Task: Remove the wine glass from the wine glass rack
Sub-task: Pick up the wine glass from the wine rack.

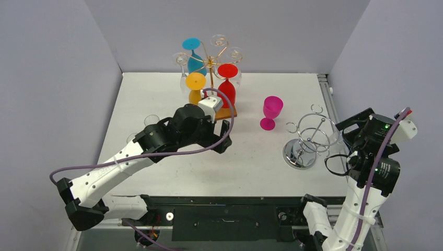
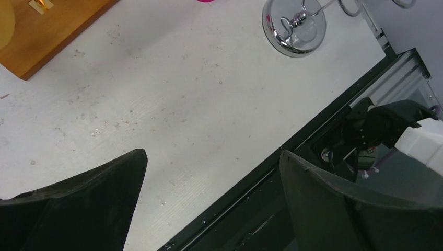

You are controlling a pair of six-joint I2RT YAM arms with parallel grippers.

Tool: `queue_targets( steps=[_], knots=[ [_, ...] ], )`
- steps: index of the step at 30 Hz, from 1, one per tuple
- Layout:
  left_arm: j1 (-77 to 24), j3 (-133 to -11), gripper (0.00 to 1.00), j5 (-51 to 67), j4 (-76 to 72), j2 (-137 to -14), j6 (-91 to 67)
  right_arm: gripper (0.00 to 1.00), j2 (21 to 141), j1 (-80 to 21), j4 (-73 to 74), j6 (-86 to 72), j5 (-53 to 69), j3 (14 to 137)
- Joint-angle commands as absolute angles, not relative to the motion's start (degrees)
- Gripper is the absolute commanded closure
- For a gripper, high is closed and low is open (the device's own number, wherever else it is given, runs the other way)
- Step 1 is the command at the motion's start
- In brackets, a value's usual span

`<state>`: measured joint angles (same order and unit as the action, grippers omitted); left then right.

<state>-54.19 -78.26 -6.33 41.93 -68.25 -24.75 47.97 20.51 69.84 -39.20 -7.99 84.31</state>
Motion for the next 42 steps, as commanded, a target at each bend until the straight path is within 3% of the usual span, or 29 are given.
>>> queue_targets(
  steps=[1, 6, 23, 35, 42],
  knots=[
    [-54.84, -79.1, 0.04, -2.94, 38.78, -70.24, -20.76, 0.15, 48.9, 25.18, 68.91, -38.3, -3.06, 81.22],
    [-54.85, -78.34, 0.04, 0.9, 39.06, -72.34, -19.67, 0.16, 50.48, 30.11, 66.6, -39.12, 2.54, 78.44],
    [-53.04, -74.28, 0.04, 4.72, 35.49, -75.33, -19.24, 0.17, 50.2, 39.73, 64.81, -40.18, 1.34, 77.86],
    [-53.18, -77.4, 0.04, 6.08, 37.51, -81.31, -20.86, 0.26, 52.0, 51.17, 45.82, -41.84, 19.37, 59.26],
    [-53.35, -78.43, 0.04, 5.84, 37.35, -82.27, -21.27, 0.31, 52.9, 52.01, 43.4, -43.08, 23.06, 59.6]
  ],
)
